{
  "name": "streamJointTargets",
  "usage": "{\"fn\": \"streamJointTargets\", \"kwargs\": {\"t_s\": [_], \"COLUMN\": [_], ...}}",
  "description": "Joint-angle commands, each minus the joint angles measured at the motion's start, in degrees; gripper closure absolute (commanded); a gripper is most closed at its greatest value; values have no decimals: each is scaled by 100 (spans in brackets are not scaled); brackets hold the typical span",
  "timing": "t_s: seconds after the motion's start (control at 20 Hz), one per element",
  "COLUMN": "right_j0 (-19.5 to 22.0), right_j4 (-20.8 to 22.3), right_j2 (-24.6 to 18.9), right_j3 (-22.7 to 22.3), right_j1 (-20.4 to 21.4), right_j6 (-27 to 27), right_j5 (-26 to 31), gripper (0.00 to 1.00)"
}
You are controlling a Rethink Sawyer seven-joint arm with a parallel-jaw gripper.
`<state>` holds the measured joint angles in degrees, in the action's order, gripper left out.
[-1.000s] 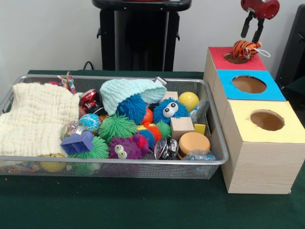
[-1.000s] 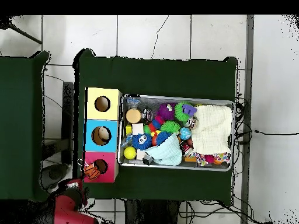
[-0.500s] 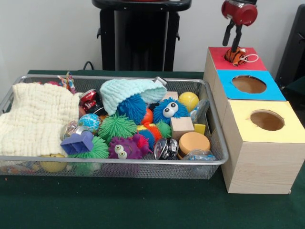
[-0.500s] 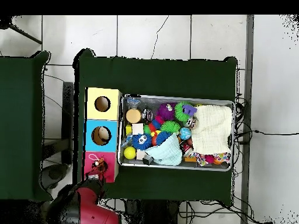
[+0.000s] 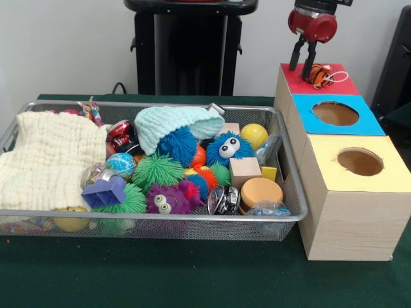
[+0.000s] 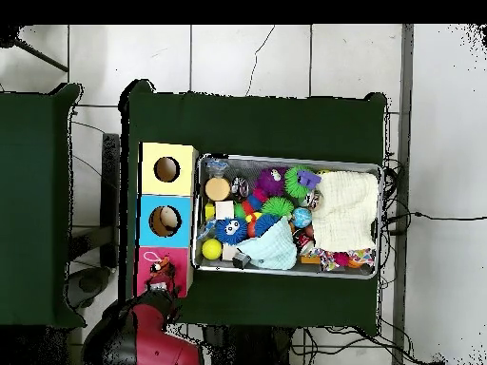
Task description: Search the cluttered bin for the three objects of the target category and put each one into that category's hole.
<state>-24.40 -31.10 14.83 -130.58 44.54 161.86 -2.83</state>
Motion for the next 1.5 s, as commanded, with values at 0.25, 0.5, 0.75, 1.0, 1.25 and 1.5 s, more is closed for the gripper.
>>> {"fn": "streamJointTargets", "kwargs": {"t_s": [0.25, 0.5, 0.75, 1.0, 1.25, 1.5], "right_j0": [-263, -282, -430, -517, -634, -577], "right_j4": [-142, -65, 28, 44, 53, 26], "right_j2": [-361, -224, 73, 184, 351, 269], "right_j3": [214, 137, 118, 174, 342, 352], "right_j1": [-584, -248, 212, 289, 265, 157], "right_j6": [716, 630, 581, 613, 655, 623], "right_j5": [285, 652, 1255, 1447, 1692, 1531], "gripper": [0, 0, 0, 0, 0, 0]}}
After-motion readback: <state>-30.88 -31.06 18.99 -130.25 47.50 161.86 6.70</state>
